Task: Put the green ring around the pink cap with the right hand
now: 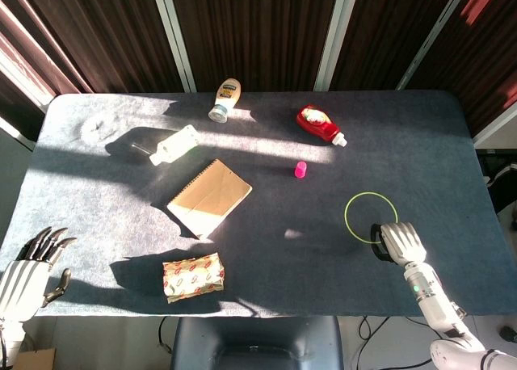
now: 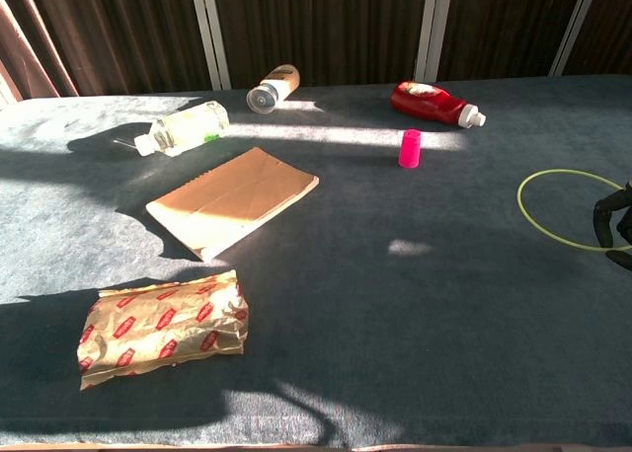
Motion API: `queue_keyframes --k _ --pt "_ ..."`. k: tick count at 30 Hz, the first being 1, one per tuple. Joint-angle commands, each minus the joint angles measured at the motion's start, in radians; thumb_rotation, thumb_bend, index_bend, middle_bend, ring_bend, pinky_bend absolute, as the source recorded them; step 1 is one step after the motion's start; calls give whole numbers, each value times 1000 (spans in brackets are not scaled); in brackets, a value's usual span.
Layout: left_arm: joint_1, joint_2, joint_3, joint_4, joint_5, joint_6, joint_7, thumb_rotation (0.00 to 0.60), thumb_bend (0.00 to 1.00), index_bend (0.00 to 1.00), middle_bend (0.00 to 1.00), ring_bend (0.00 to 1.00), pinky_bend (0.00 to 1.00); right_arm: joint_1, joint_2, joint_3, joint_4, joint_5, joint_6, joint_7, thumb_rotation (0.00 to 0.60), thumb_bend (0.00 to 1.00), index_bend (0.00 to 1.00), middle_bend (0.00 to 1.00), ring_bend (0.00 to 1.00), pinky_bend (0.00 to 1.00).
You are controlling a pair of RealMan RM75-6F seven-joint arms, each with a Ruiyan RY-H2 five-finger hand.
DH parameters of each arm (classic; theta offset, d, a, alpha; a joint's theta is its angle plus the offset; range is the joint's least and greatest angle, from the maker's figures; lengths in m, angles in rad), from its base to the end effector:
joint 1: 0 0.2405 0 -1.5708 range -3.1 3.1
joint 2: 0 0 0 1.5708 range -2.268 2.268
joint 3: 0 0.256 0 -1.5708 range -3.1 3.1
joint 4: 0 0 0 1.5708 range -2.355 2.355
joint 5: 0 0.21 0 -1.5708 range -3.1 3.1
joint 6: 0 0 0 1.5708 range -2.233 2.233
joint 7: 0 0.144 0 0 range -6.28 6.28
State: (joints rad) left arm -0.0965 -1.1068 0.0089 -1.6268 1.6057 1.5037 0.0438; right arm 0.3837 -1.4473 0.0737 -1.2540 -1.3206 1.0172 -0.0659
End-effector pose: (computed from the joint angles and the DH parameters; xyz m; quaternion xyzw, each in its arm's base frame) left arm -0.2970 0.1710 0.1503 -0.6423 -0.3593 -0.3867 0.5557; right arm -0.3213 -0.2782 0.0359 0.6859 -0.4379 0.2822 0.5081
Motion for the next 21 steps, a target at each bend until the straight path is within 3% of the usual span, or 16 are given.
queue_keyframes --k 1,11,21 --pt "-1 -1 0 -1 -1 -3 3 600 493 211 114 39 188 11 21 19 -33 1 6 12 600 614 812 931 1000 1000" --pt "-2 -1 0 -4 -4 -7 12 600 493 211 114 39 187 121 37 125 -113 64 -55 -30 600 614 814 931 1000 1000" --pt "-2 1 9 -3 10 -8 9 600 495 213 114 39 188 307 -124 221 34 184 -168 -118 600 615 824 931 1000 1000"
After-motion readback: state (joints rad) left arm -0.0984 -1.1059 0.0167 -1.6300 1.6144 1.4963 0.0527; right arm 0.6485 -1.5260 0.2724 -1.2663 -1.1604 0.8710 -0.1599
